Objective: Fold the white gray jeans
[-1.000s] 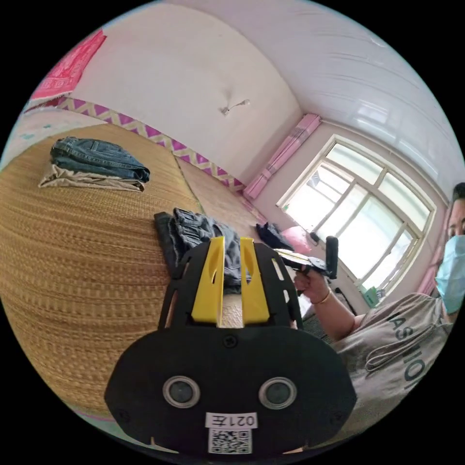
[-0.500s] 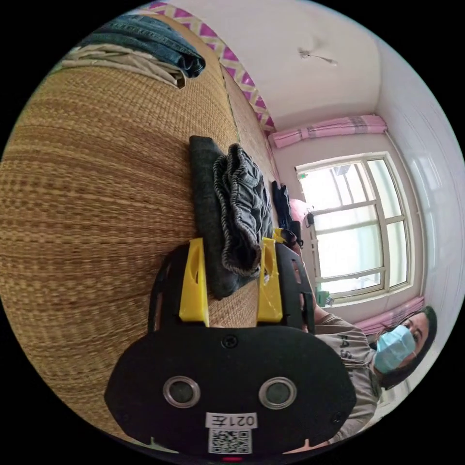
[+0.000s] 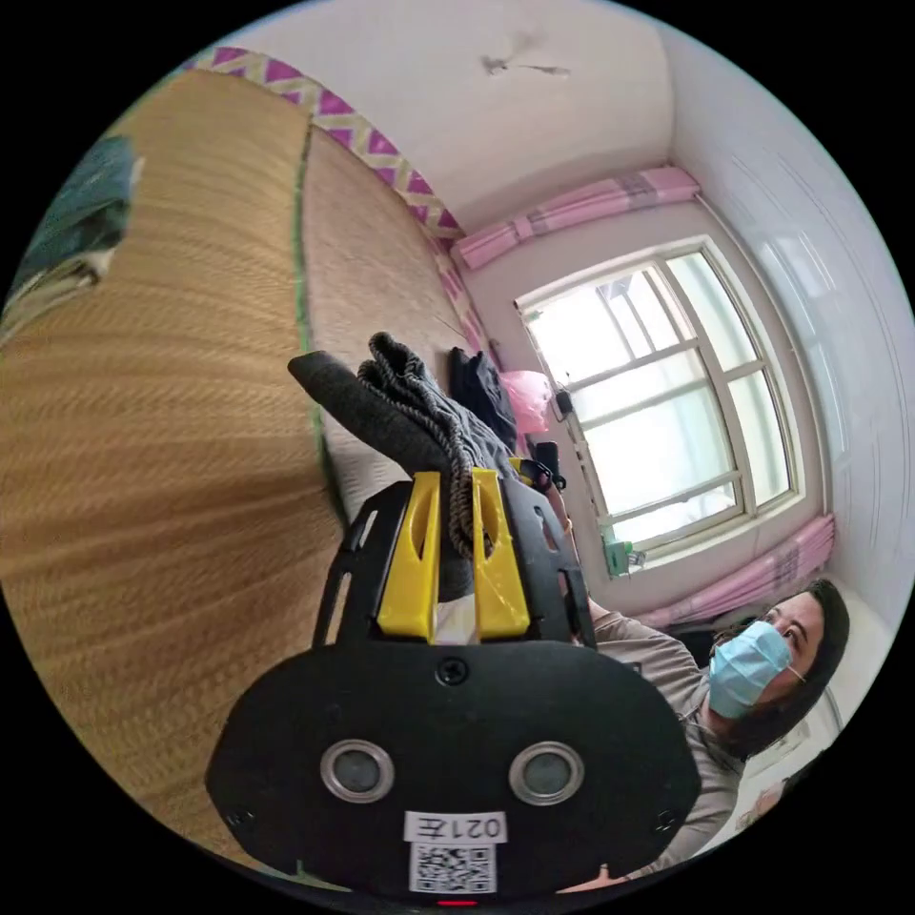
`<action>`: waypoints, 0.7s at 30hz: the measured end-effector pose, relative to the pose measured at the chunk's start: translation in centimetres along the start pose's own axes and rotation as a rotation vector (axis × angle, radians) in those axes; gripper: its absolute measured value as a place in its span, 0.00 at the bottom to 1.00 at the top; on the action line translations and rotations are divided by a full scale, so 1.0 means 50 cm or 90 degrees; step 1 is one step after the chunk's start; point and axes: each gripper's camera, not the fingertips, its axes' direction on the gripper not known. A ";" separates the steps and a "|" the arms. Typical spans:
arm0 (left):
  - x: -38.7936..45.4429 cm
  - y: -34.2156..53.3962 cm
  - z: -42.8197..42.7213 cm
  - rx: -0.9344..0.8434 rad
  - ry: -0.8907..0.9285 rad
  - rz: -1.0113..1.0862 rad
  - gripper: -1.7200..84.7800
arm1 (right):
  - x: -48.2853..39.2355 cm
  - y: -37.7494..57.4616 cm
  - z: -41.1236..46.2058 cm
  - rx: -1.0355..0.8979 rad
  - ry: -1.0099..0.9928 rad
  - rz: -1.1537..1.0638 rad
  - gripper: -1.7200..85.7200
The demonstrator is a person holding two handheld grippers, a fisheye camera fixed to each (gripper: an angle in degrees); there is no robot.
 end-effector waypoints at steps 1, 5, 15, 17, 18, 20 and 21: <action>0.040 -0.058 0.065 -0.018 0.008 0.026 0.08 | -0.016 0.007 -0.075 0.031 0.014 -0.010 0.03; 0.148 -0.241 0.283 -0.062 0.045 0.096 0.08 | -0.078 0.023 -0.309 0.139 0.094 -0.055 0.03; 0.203 -0.528 0.780 -0.064 0.059 0.058 0.10 | -0.075 -0.041 -0.678 0.354 0.263 -0.041 0.06; 0.144 -0.513 0.836 -0.086 0.020 0.017 0.10 | -0.007 -0.057 -0.677 0.358 0.316 0.020 0.08; 0.095 -0.489 0.859 -0.103 0.000 -0.013 0.08 | 0.051 -0.064 -0.665 0.337 0.372 0.083 0.10; 0.030 -0.449 0.865 -0.104 0.046 -0.025 0.04 | 0.125 -0.068 -0.631 0.256 0.463 0.144 0.13; -0.002 -0.427 0.856 -0.106 0.089 -0.019 0.02 | 0.145 -0.056 -0.610 0.235 0.515 0.140 0.13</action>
